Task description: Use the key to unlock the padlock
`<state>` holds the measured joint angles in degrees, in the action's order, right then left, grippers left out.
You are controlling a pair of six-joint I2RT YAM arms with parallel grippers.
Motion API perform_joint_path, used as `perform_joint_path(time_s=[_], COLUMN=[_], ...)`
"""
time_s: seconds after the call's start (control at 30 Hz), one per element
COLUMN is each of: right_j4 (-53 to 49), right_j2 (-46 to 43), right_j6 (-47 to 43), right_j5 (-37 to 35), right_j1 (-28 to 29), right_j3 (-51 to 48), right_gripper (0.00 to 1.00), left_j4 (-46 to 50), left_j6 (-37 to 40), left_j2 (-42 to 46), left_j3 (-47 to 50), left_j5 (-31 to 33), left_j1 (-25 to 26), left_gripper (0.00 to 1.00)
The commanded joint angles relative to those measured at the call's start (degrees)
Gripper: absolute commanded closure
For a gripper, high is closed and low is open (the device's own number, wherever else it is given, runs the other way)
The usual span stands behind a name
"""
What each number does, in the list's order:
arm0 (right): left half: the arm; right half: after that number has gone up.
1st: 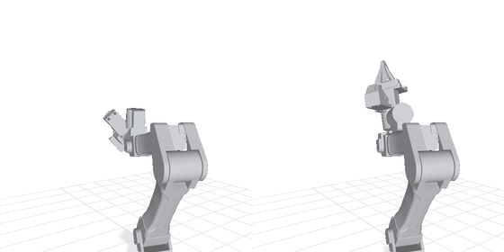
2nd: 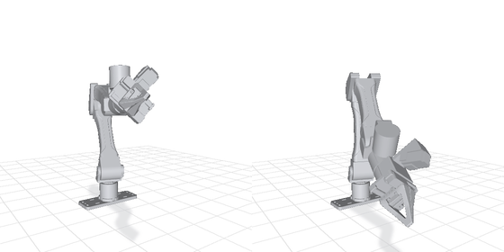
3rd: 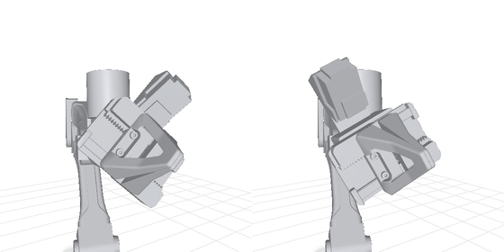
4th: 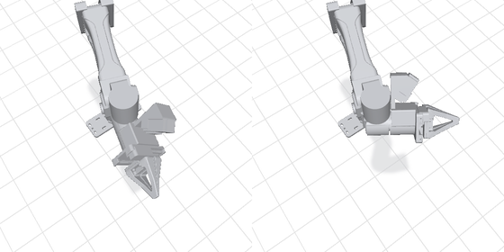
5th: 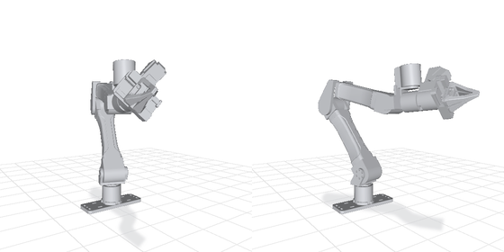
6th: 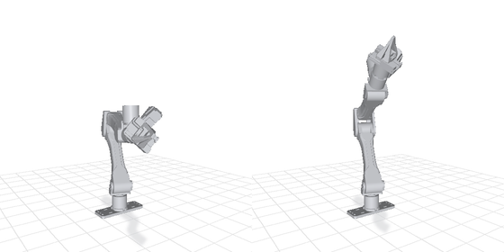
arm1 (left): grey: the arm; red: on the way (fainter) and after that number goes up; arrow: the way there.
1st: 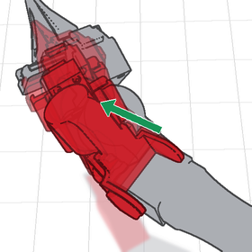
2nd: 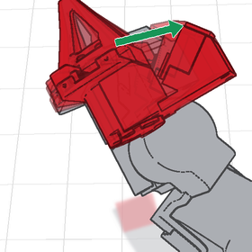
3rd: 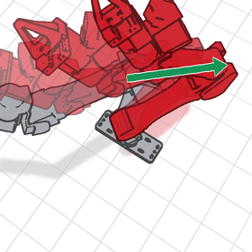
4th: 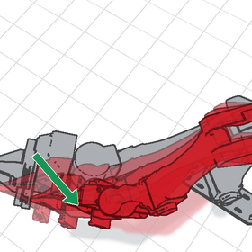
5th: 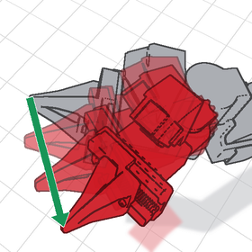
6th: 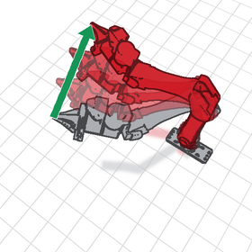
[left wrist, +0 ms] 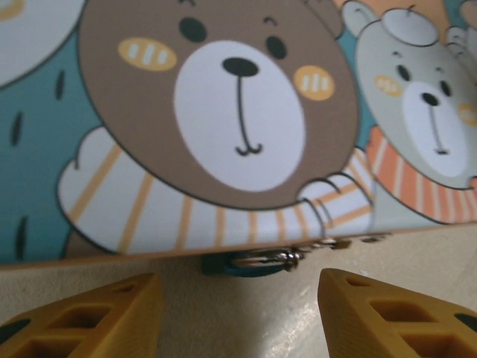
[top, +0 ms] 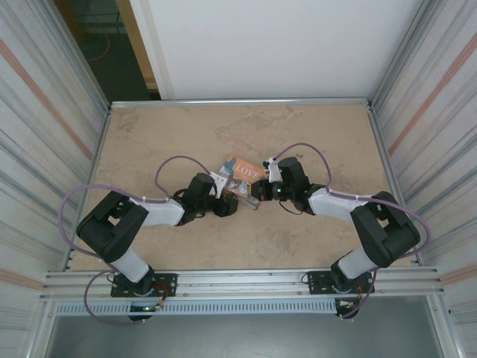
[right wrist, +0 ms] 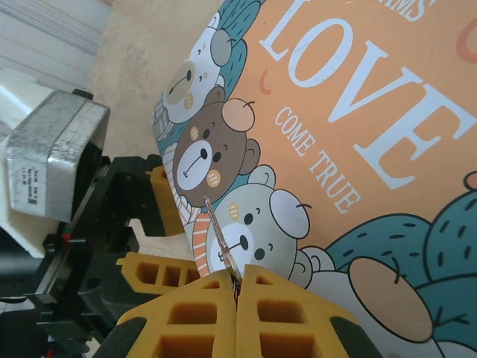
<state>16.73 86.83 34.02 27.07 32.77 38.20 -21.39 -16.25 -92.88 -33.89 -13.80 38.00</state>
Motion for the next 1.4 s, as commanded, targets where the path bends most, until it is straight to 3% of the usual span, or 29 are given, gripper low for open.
perform_joint_path(time_s=[0.0, 1.2, 1.37], right_j4=[-6.0, -6.8, -6.8], right_j2=[-0.3, -2.0, -2.4], right_j6=[-0.8, -0.8, -0.7], right_j5=[-0.9, -2.3, -2.4], right_j1=[0.4, 1.3, 1.6], right_j3=[-0.7, -0.7, -0.7], right_gripper=[1.00, 1.00, 1.00], left_j4=[-3.5, -4.9, -5.0], left_j6=[1.0, -4.9, -5.7], left_j2=[-1.6, -6.7, -6.7], left_j3=[-2.0, -4.9, -5.0], left_j5=[0.5, 2.5, 3.0], left_j1=[0.3, 3.2, 3.2], left_gripper=[0.43, 0.62, 0.68])
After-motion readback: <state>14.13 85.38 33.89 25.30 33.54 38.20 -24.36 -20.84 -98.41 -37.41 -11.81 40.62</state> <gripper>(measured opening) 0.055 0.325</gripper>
